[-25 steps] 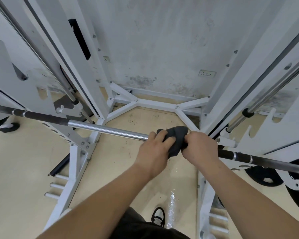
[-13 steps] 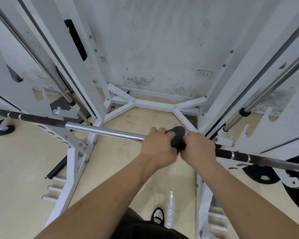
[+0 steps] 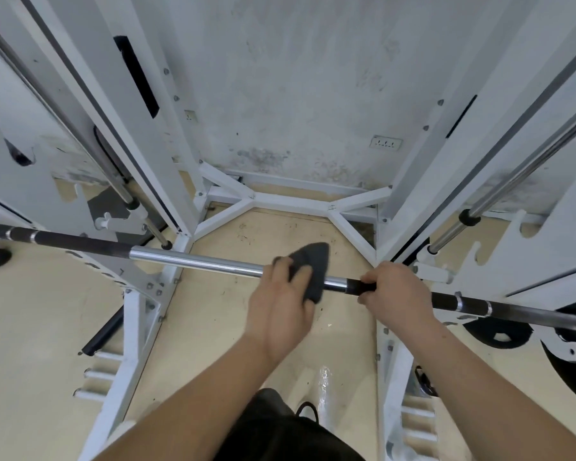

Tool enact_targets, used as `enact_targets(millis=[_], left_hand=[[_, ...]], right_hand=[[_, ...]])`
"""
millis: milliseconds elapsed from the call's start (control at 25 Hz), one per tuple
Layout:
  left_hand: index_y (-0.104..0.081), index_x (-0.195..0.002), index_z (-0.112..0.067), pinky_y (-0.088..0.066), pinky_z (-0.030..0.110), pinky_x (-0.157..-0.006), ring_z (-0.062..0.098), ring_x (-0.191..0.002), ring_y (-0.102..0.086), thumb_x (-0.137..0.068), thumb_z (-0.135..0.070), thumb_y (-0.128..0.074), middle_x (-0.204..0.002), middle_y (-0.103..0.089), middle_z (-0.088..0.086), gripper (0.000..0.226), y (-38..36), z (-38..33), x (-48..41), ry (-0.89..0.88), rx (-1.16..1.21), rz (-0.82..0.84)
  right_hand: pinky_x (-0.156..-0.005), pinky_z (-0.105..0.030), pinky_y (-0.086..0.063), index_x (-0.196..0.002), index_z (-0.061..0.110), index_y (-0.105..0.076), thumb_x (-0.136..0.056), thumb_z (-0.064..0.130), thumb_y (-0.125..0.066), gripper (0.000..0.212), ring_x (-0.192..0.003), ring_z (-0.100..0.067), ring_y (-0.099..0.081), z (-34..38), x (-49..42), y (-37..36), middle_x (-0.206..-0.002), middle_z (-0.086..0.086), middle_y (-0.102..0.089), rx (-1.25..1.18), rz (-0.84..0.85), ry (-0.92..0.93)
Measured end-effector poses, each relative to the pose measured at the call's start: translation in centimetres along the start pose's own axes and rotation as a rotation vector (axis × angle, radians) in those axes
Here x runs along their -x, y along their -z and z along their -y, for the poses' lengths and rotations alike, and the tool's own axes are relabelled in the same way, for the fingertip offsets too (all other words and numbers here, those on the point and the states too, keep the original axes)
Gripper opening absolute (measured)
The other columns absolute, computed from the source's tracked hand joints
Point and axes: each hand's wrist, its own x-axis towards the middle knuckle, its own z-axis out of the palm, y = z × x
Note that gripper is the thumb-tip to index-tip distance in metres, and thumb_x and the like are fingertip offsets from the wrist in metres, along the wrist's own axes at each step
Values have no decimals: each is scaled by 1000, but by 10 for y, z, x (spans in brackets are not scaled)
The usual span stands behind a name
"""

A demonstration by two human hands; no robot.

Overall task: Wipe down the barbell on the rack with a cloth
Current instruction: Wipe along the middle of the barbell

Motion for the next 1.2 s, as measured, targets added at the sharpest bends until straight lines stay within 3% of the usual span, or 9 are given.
enact_targets(millis=[120, 240, 360, 440, 560, 720, 960, 1080, 1200], left_hand=[[-70, -127, -26, -55, 34, -85, 25, -108, -61, -77, -32, -57, -123, -62, 3, 52, 22, 16, 5, -53, 238, 36], [-70, -127, -29, -51, 32, -93, 23, -107, -62, -78, -38, -54, -113, -63, 0, 52, 65, 76, -6, 275, 389, -16], [-67, -119, -29, -46, 42, -93, 33, -112, -54, -87, -44, -50, -112, -63, 4, 39, 102, 154, -21, 452, -120, 27], [-68, -105, -27, -44, 43, -91, 33, -108, -53, -87, -45, -44, -106, -65, 3, 35, 109, 174, -30, 412, -335, 154], [-64, -87, -23, -49, 33, -68, 25, -88, -62, -84, -40, -47, -87, -66, 0, 24, 108, 158, -57, 347, 13, 393], [-72, -91, -29, -59, 38, -79, 16, -86, -66, -74, -37, -58, -86, -72, -6, 22, 111, 147, -76, 104, 169, 646], [-65, -80, -20, -48, 32, -62, 21, -73, -64, -84, -48, -47, -77, -67, 2, 34, 102, 159, -95, 204, -157, 586], [-67, -99, -23, -49, 32, -69, 27, -86, -66, -79, -47, -51, -90, -69, 1, 35, 64, 81, -86, 2, 94, 575], [-62, -121, -21, -46, 40, -82, 33, -99, -58, -83, -39, -61, -110, -60, 10, 42, 20, 9, -53, -191, 56, 366]], right_hand=[[-58, -30, -54, -93, 18, -74, -86, 34, -74, 18, -67, -15, -62, 21, -9, 14, -75, 3, -65, 80, 80, -17], [-63, -30, -51, -99, 12, -72, -93, 34, -65, 24, -73, -17, -60, 61, -17, 18, -80, 4, -64, 53, 2, 54], [-75, -41, -58, -99, 9, -74, -97, 27, -57, 25, -85, -23, -64, 107, -18, 6, -94, -5, -71, -54, -28, 140], [-77, -41, -57, -100, 10, -74, -97, 22, -54, 23, -92, -23, -62, 125, -15, -9, -99, -4, -68, -55, -34, 177], [-76, -37, -53, -106, 13, -75, -96, 15, -55, 22, -97, -22, -58, 132, -12, -23, -104, -3, -64, -68, -64, 157], [-74, -38, -55, -110, 12, -76, -94, 14, -60, 23, -100, -24, -57, 125, -5, -29, -110, -2, -61, -68, -168, 125], [-89, -41, -55, -130, 9, -68, -86, 5, -63, 45, -113, -29, -55, 84, 28, -38, -117, -5, -61, -59, -157, 10], [-97, -42, -51, -138, 11, -60, -82, 15, -71, 57, -123, -29, -50, 60, 28, -28, -129, -5, -58, -12, -90, -60], [-82, -38, -53, -120, 15, -65, -77, 18, -73, 44, -116, -26, -52, 44, 21, -19, -119, -3, -60, 135, -53, -97]])
